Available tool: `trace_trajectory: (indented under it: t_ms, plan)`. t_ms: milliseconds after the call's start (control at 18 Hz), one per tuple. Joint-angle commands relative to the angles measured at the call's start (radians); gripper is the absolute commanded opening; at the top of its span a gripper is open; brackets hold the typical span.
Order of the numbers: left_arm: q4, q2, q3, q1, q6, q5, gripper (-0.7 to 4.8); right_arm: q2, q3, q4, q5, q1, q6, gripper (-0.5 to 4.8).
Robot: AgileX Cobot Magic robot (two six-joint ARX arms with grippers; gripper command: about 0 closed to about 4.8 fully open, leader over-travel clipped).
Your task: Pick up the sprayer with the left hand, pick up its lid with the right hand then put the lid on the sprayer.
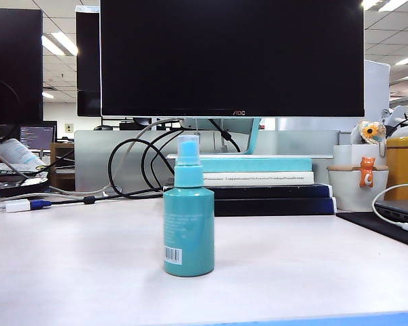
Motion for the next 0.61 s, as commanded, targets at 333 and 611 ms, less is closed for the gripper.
trace_trajectory:
  t_ms: [333, 611]
  plan:
    - [-0.007, -0.002, 0.003, 0.0, 0.017, -0.131, -0.01, 0.0, -0.004, 0.014, -0.003, 0.001, 0.019, -0.04]
    - [-0.013, -0.002, 0.003, -0.001, 0.016, -0.16, -0.01, 0.0, -0.004, 0.014, -0.003, 0.002, 0.019, -0.04]
